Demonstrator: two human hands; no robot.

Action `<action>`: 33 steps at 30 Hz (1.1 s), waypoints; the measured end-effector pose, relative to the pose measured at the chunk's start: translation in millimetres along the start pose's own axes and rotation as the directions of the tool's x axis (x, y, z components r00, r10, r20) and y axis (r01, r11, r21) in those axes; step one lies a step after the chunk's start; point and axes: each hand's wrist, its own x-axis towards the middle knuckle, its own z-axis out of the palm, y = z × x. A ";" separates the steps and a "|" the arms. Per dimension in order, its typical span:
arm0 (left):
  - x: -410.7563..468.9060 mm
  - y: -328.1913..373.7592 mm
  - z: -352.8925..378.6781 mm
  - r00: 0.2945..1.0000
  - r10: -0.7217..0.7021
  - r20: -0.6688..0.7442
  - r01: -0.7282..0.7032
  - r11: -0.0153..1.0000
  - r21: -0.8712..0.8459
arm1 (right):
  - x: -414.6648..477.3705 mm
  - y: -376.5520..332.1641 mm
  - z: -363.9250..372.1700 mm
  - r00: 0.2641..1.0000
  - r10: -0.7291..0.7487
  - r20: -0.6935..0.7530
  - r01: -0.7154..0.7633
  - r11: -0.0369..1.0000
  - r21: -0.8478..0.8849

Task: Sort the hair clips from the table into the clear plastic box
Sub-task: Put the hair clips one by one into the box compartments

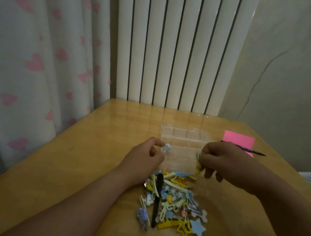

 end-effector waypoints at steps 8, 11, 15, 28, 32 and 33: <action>0.1 1.8 0.5 1.000 -0.005 0.008 0.005 1.000 -0.010 | 101.0 -24.0 7.6 0.987 0.075 -0.142 -0.068 0.996 0.054; 0.0 3.6 -0.3 1.000 -0.019 -0.004 0.019 1.000 -0.024 | 129.7 -28.2 24.8 0.991 0.116 -0.068 -0.118 0.993 -0.025; -0.5 5.5 -0.9 0.999 -0.036 0.003 0.036 0.999 -0.028 | 151.7 -25.0 46.6 0.985 0.161 -0.054 -0.167 0.974 -0.152; -1.8 5.5 -1.7 1.000 -0.025 0.003 0.025 0.999 -0.021 | 84.9 -5.8 37.2 0.912 -0.100 -0.398 0.040 0.987 -0.155; -1.7 6.4 0.0 1.000 -0.013 0.006 0.013 1.000 -0.005 | 32.1 -1.4 35.4 0.931 -0.181 -0.317 0.165 0.983 -0.076; -2.0 7.4 0.2 1.000 -0.016 0.004 0.016 1.000 0.013 | 23.5 -1.2 35.1 0.950 -0.185 -0.253 0.175 0.983 -0.064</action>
